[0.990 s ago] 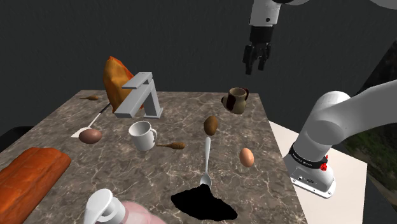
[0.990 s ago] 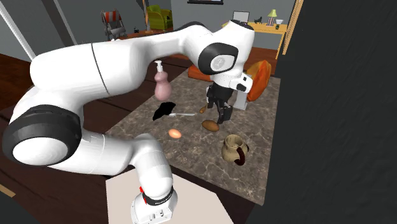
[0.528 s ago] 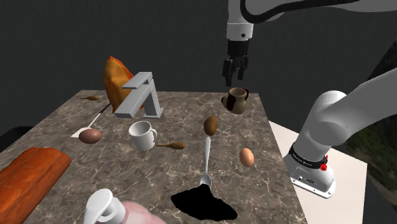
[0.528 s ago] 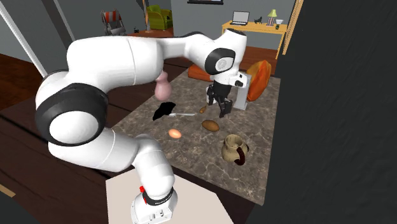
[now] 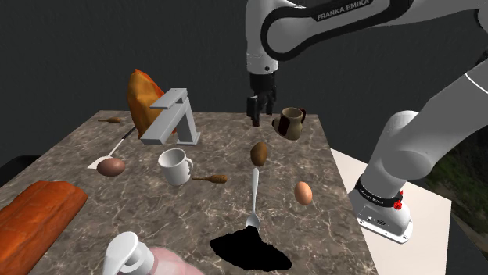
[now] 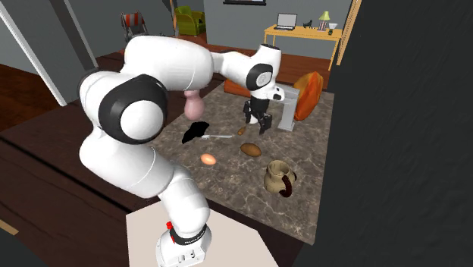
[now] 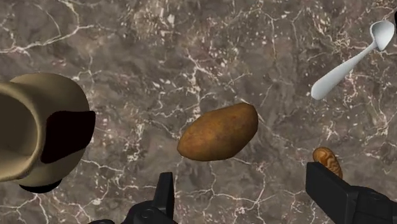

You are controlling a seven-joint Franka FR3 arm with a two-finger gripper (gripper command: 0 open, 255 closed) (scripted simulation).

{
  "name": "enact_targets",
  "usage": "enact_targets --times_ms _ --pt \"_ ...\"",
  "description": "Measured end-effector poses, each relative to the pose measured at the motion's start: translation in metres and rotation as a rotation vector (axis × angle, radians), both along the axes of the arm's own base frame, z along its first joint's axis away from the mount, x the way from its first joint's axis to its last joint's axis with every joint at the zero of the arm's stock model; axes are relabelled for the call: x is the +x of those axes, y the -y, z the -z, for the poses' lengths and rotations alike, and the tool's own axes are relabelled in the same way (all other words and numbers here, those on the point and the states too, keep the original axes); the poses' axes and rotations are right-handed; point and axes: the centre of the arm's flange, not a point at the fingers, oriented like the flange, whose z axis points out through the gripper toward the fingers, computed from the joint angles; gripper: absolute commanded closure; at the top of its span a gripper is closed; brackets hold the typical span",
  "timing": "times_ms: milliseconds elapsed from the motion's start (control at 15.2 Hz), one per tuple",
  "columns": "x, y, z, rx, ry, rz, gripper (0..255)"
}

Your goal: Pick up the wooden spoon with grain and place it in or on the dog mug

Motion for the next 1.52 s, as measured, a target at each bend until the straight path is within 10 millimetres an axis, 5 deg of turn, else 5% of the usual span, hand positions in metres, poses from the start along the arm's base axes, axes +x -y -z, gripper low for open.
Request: enact_targets --times_ms 1122,1254,1518 --pt "0.06 -0.203 0.11 -0.079 0.035 -0.296 0" --pt "0.063 -0.221 0.12 -0.086 0.038 -0.322 0" --pt "0.062 -0.225 0.141 -0.088 0.039 -0.332 0"
